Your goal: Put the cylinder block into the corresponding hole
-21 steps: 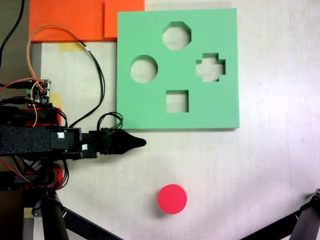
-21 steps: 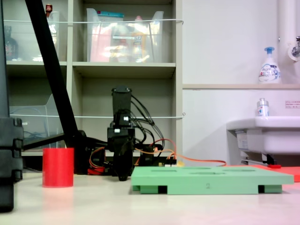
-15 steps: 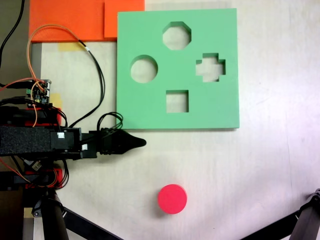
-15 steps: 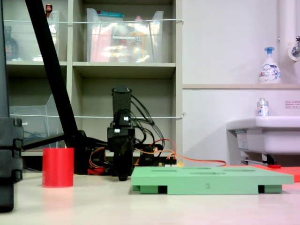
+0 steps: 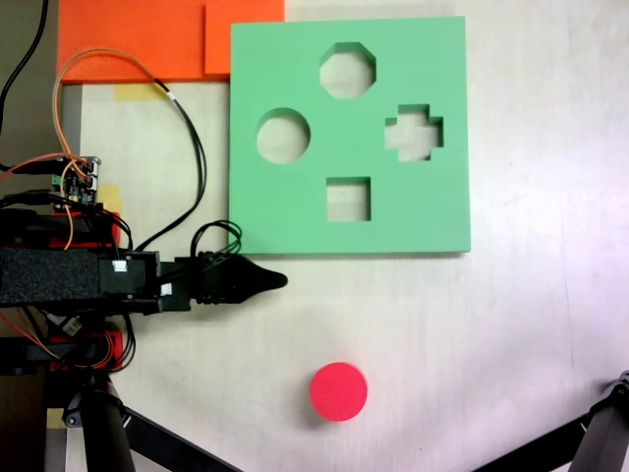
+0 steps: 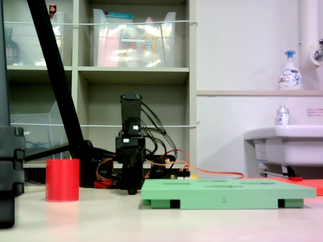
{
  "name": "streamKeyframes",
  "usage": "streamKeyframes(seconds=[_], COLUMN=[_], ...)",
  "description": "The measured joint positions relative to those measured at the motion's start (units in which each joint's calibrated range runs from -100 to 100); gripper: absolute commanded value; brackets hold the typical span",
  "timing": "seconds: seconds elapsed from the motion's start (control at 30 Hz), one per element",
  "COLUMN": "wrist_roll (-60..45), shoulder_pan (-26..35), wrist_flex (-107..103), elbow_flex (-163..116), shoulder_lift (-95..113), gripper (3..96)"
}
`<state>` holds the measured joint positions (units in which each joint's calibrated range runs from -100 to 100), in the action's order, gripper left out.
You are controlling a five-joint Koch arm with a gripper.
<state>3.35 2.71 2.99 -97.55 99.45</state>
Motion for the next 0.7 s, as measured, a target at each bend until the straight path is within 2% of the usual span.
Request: streamKeyframes(seconds=[0.13,0.3,0.57,0.7], wrist_roll=[0.0,3.4,29.3,40.3], shoulder_pan=[-0.7,-6.2,-10.3,-11.2], wrist_flex=[0.0,11.1,42.0,45.2], elbow_flex=[0.0,-1.7,-1.7,-1.7], shoulder_lift=[0.0,-0.1,-0.1,-0.1], gripper=[51.9,50.9,51.7,51.5])
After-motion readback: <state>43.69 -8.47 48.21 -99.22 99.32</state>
